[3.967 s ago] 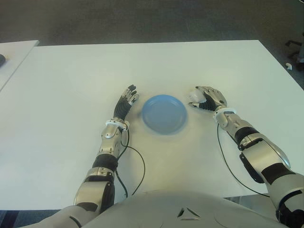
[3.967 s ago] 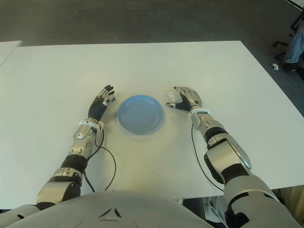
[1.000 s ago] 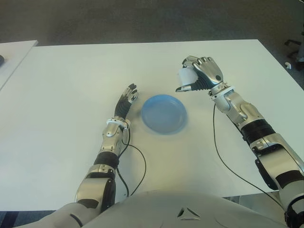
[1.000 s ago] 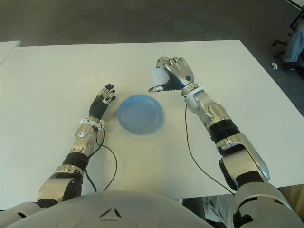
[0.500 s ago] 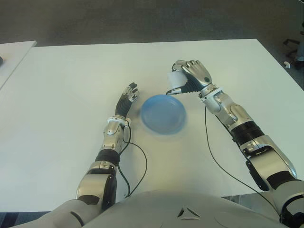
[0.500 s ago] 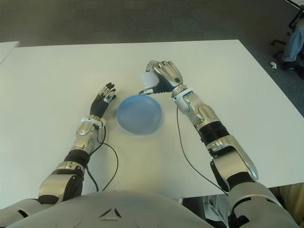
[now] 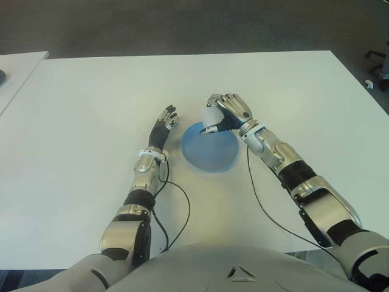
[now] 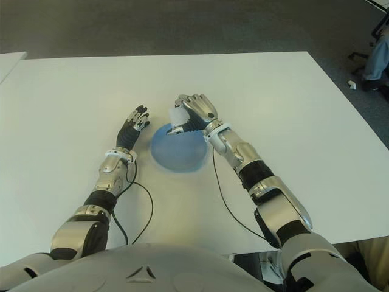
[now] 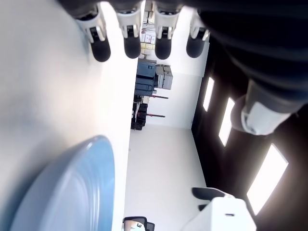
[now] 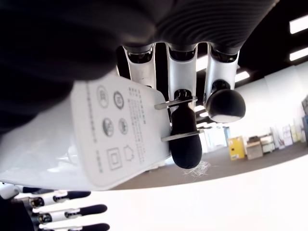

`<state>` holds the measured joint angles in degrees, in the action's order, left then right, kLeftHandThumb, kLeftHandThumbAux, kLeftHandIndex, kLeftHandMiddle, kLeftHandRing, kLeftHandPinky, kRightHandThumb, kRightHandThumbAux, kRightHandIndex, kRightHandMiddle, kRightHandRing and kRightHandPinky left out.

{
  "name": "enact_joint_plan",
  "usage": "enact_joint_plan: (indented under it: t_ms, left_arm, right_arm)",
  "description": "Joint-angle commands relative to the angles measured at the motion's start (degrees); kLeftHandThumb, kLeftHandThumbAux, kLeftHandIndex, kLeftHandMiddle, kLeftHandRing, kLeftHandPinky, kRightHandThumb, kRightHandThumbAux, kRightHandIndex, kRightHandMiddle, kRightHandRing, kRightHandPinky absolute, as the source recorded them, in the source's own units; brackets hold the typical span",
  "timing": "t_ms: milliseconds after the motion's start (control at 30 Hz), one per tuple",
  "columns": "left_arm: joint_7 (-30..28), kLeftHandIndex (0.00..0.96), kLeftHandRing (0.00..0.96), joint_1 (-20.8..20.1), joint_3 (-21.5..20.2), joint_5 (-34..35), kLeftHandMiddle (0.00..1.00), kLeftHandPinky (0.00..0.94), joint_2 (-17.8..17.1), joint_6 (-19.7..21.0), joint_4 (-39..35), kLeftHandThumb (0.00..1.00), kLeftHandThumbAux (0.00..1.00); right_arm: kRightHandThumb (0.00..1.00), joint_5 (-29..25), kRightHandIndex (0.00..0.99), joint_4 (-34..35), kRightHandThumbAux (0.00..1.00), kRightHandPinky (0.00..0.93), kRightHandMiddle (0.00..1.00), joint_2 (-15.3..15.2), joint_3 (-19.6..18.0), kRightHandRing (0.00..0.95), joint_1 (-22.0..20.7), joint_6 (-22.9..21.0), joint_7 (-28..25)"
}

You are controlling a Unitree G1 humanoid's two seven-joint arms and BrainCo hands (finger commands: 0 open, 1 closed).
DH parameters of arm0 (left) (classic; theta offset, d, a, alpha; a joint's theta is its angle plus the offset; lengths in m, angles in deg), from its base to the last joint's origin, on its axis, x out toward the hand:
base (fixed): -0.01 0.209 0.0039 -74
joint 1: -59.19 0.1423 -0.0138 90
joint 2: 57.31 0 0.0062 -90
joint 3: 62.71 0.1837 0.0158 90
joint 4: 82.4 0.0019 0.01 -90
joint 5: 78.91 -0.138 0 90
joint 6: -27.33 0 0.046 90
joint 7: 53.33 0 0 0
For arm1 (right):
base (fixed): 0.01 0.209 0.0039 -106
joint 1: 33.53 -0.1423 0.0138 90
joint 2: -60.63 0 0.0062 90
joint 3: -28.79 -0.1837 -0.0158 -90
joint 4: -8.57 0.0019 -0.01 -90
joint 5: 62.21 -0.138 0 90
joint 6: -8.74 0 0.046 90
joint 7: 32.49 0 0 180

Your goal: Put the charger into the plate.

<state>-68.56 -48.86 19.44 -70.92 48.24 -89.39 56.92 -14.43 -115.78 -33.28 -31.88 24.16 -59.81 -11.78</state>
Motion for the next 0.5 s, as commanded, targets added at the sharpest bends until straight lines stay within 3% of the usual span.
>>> enact_joint_plan:
  t_ms: [33, 200, 233, 333, 500]
  left_arm:
    - [-0.71, 0.021, 0.003, 1.11, -0.11, 0.68, 0.067, 0.000, 0.40, 1.68, 1.07, 0.000, 0.526]
    - [-0.92, 0.023, 0.007, 1.41, -0.11, 0.87, 0.075, 0.000, 0.58, 1.60, 0.43, 0.000, 0.530]
    - [-0.92, 0.024, 0.006, 1.47, -0.07, 0.88, 0.074, 0.000, 0.61, 1.51, 0.33, 0.000, 0.530]
    - [-0.87, 0.026, 0.003, 1.57, 0.02, 0.87, 0.071, 0.000, 0.61, 1.34, 0.19, 0.000, 0.529]
    - [-0.57, 0.034, 0.000, 1.63, 0.03, 0.81, 0.065, 0.000, 0.66, 1.48, 0.05, 0.000, 0.526]
  right_arm:
    - [0.740, -1.09, 0.440, -3.26, 0.705, 0.778, 0.798, 0.33, -0.14, 0.795, -1.14, 2.97, 1.34]
    - [0.715, -1.92, 0.428, -6.61, 0.702, 0.606, 0.667, -0.36, -0.20, 0.659, -2.40, 6.82, 1.04]
    - [0.634, -2.14, 0.358, -7.10, 0.599, 0.472, 0.520, -0.50, -0.19, 0.507, -2.56, 7.53, 0.70]
    - [0.515, -2.74, 0.237, -8.27, 0.462, 0.282, 0.311, -0.76, -0.21, 0.296, -2.94, 9.28, -0.31]
    - [0.420, -4.17, 0.106, -8.97, 0.370, 0.133, 0.128, -1.70, -0.43, 0.121, -2.79, 11.95, -2.61]
